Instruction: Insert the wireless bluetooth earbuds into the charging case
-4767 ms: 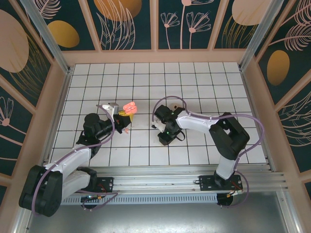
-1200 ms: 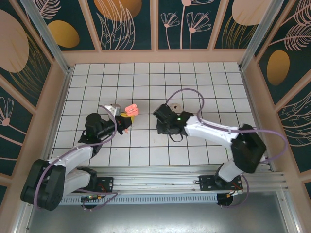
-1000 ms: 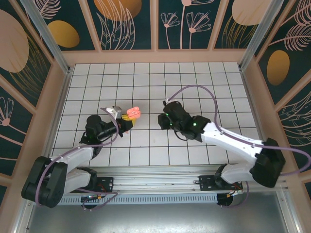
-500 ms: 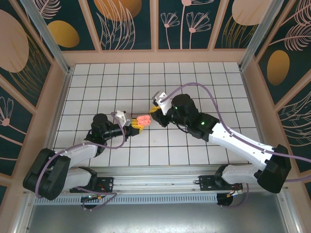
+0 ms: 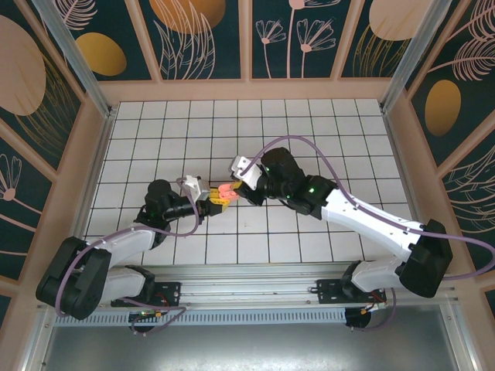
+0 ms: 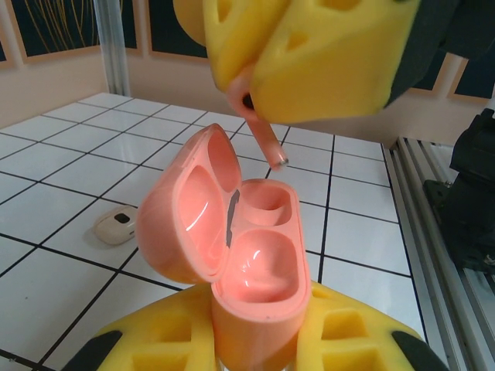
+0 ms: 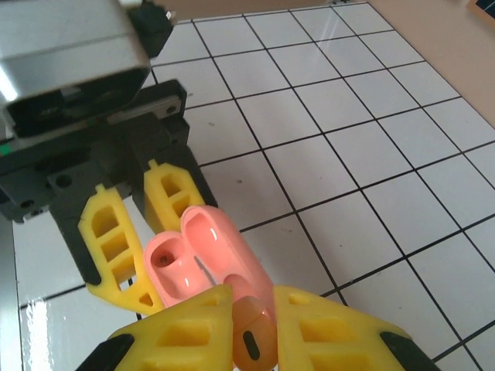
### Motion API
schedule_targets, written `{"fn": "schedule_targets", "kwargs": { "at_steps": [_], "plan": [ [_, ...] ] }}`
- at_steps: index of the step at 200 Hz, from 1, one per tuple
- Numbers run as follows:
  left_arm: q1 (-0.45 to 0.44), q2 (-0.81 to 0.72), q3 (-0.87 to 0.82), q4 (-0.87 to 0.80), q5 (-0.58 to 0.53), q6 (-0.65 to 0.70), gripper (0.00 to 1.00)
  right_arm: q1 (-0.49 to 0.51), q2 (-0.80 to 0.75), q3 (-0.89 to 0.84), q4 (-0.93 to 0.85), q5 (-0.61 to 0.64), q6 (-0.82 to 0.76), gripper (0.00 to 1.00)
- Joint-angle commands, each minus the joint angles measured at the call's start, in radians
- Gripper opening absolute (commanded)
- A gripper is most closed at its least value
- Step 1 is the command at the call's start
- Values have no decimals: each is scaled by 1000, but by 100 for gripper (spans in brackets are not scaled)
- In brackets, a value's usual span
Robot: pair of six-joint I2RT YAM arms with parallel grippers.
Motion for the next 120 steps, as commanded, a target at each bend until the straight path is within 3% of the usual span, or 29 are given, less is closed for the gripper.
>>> {"fn": "schedule_targets", "kwargs": {
  "at_steps": [1, 120],
  "plan": [
    [-7, -20, 28, 24, 26, -19, 17, 12, 3, 30, -30, 23, -50, 17],
    [-7, -60, 36, 27, 26, -47, 17, 94, 37, 40, -63, 181, -110, 17]
  ]
}}
